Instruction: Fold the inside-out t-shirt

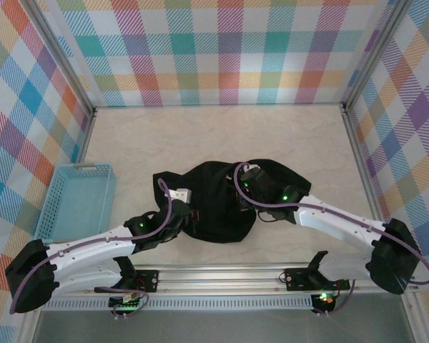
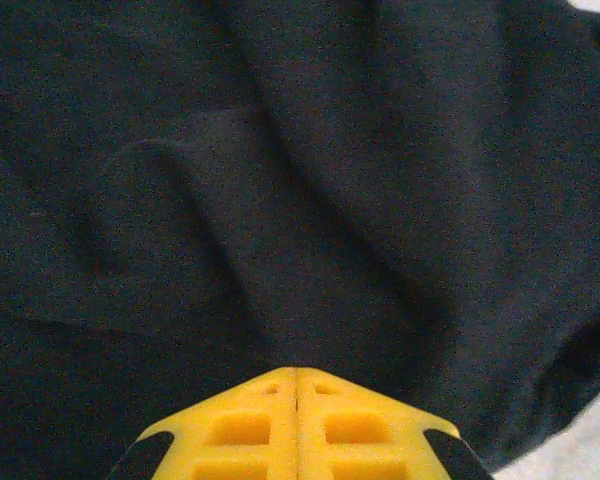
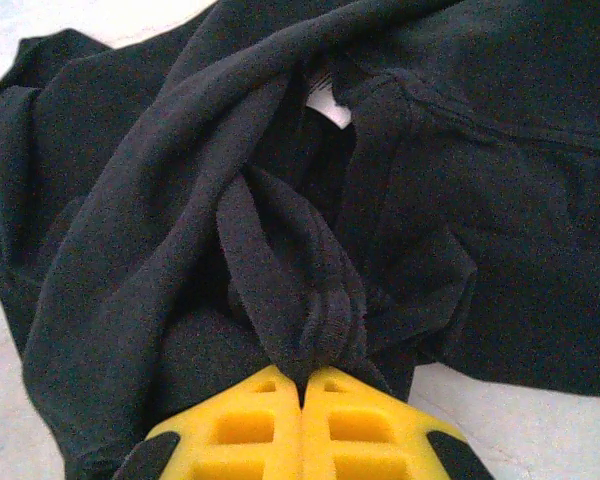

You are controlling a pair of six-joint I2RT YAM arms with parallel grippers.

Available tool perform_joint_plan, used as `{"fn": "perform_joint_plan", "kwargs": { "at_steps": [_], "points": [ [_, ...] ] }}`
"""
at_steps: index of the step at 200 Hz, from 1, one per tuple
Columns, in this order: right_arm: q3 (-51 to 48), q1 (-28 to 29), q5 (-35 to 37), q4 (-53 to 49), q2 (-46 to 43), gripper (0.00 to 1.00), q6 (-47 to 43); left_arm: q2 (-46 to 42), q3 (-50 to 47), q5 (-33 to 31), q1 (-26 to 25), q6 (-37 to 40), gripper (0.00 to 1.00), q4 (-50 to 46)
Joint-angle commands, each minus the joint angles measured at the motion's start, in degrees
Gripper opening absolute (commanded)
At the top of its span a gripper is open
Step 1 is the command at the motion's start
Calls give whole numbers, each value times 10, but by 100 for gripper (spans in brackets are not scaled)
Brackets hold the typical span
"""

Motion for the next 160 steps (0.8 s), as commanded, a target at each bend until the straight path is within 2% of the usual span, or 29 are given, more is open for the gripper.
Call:
{"fn": "perform_joint_plan", "kwargs": {
  "at_steps": [1, 15, 22, 40, 54, 78, 93, 101, 107, 122, 129, 147, 160],
  "points": [
    [-17, -2, -1, 16, -36, 0, 24, 22, 32, -62, 3, 4, 5, -88],
    [-16, -2, -12, 19, -52, 0, 25, 36, 61, -54, -5, 27, 5, -109],
    [-14, -2, -28, 23, -59, 0, 23, 34, 72, -50, -20, 38, 13, -105],
    [-4, 0, -55, 32, -75, 0, 21, 17, 85, -37, -80, 67, 42, -58],
    [5, 3, -58, 34, -80, 0, 19, 15, 88, -16, -105, 73, 57, -15],
    [16, 15, -62, 37, -74, 0, 15, 53, 99, 0, -109, 67, 76, 26],
    [18, 23, -59, 40, -75, 0, 12, 92, 122, -23, -109, 64, 81, 23],
    [20, 25, -50, 34, -80, 0, 12, 118, 141, -56, -108, 53, 81, 0],
    [22, 25, -38, 24, -85, 0, 15, 137, 157, -82, -103, 40, 78, -27],
    [22, 24, 5, -4, -107, 0, 18, 169, 166, -86, -77, 20, 67, -51],
    [20, 24, 28, -17, -120, 0, 22, 173, 161, -80, -63, 11, 60, -49],
    [6, 18, 81, -45, -149, 0, 37, 159, 140, -84, -36, -5, 33, -57],
    [-11, 10, 96, -55, -162, 0, 53, 132, 121, -97, -24, -13, 23, -64]
  ]
}}
